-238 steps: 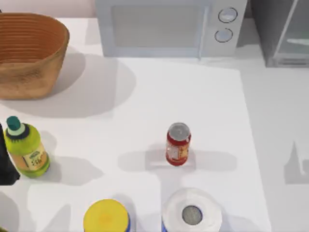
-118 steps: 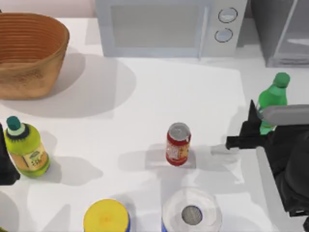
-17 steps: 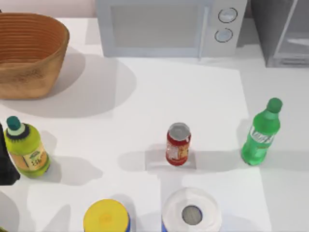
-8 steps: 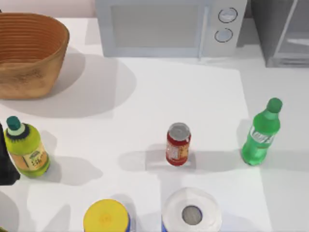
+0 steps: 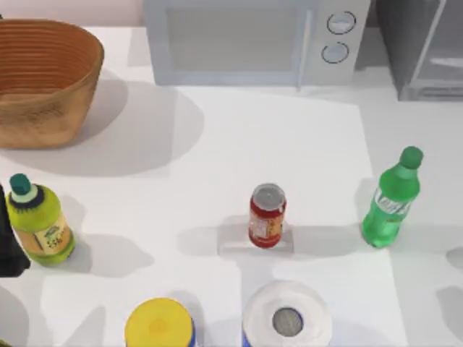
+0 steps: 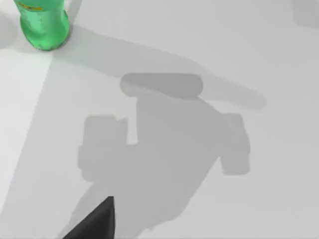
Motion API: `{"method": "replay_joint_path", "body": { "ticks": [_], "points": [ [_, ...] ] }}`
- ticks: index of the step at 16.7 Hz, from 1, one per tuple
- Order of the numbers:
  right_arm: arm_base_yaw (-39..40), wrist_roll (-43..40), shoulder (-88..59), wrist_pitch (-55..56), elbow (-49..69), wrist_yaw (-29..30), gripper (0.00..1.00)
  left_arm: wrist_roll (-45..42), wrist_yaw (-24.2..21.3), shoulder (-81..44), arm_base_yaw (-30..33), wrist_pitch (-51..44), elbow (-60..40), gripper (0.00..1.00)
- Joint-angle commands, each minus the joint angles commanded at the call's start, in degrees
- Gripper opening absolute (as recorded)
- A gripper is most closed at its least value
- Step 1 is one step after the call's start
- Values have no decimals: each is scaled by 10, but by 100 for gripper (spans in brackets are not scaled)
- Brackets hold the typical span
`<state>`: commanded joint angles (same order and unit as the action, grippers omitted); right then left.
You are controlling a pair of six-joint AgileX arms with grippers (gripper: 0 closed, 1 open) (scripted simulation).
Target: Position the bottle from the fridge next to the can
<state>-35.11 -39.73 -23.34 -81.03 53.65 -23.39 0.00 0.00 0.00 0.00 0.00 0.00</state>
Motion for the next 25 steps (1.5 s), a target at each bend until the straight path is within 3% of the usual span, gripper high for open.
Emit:
{"method": "replay_joint_path", "body": {
  "ticks": [7, 12, 17, 25],
  "points": [
    [-402, -481, -471, -8, 128, -184, 100, 0, 0, 0, 0, 0, 0, 100],
    [-612, -694, -710, -23, 195, -271, 100, 0, 0, 0, 0, 0, 0, 100],
    [-685, -765, -804, -34, 225, -310, 100, 0, 0, 0, 0, 0, 0, 100],
    [-671, -746, -806, -15, 223, -309, 100, 0, 0, 0, 0, 0, 0, 100]
  ]
}}
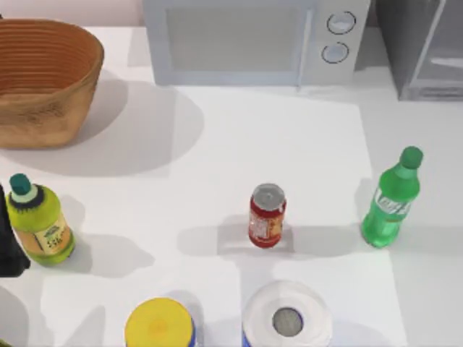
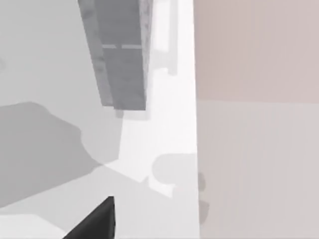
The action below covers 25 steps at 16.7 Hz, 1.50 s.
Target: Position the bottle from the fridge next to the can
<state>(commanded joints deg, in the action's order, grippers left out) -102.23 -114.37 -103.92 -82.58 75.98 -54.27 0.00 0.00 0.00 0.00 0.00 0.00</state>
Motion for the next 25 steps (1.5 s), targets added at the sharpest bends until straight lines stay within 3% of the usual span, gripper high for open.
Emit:
{"method": "replay_joint_path", "body": {
  "ticks": [5, 13, 16, 20, 25],
  "points": [
    [97, 151, -6, 130, -3, 19, 100, 0, 0, 0, 0, 0, 0, 100],
    [344, 583, -11, 470, -12, 79, 100, 0, 0, 0, 0, 0, 0, 100],
    [426, 704, -10, 581, -15, 98, 100, 0, 0, 0, 0, 0, 0, 100],
    [487, 781, -9, 656, -17, 113, 100, 0, 0, 0, 0, 0, 0, 100],
    [484, 783, -5, 660, -21, 112, 100, 0, 0, 0, 0, 0, 0, 100]
  ]
}}
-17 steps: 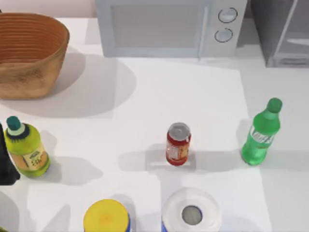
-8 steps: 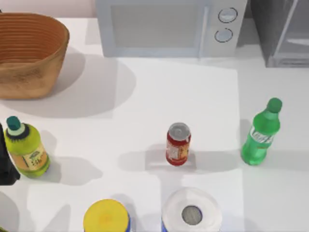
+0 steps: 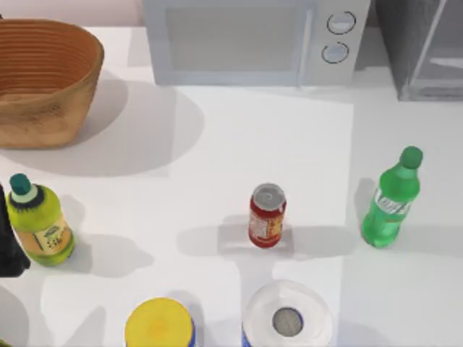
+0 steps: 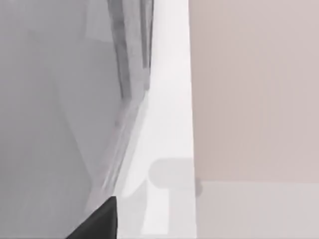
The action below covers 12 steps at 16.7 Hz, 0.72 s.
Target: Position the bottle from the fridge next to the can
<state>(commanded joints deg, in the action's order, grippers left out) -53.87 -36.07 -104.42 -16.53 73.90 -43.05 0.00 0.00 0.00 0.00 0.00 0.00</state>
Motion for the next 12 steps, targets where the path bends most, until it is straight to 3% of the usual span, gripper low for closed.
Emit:
{"method": "replay_joint_path", "body": {
  "ticks": [3, 6, 12],
  "points": [
    [19, 20, 3, 11, -14, 21, 100, 0, 0, 0, 0, 0, 0, 100],
    [83, 86, 19, 42, -44, 88, 100, 0, 0, 0, 0, 0, 0, 100],
    [341, 206, 68, 117, -90, 253, 100, 0, 0, 0, 0, 0, 0, 100]
  ]
}}
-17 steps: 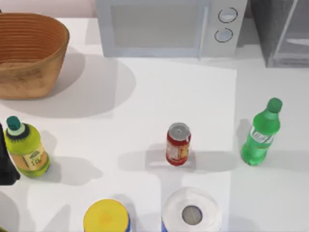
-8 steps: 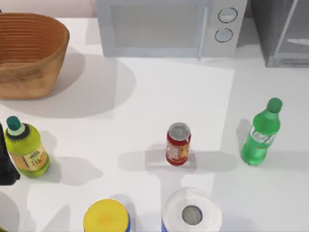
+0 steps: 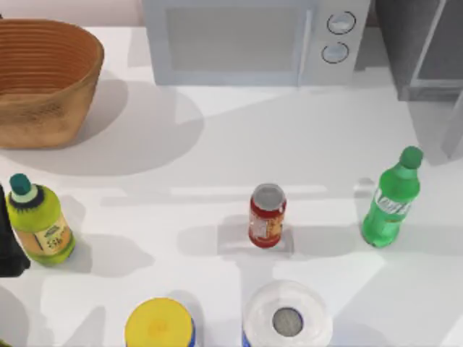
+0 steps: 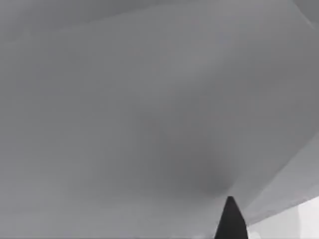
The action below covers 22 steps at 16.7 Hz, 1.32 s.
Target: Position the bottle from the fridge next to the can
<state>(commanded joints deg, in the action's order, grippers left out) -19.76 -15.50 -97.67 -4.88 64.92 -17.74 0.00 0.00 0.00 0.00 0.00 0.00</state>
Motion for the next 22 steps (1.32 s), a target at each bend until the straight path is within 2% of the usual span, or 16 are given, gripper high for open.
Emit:
{"method": "replay_joint_path", "body": {
  "ticks": [4, 7, 14, 22],
  "points": [
    [138, 109, 16, 39, -58, 118, 100, 0, 0, 0, 0, 0, 0, 100],
    [182, 150, 48, 77, -79, 161, 100, 0, 0, 0, 0, 0, 0, 100],
    [175, 150, 40, 77, -74, 167, 100, 0, 0, 0, 0, 0, 0, 100],
    [176, 151, -109, 40, 111, 169, 100, 0, 0, 0, 0, 0, 0, 100]
  ]
}}
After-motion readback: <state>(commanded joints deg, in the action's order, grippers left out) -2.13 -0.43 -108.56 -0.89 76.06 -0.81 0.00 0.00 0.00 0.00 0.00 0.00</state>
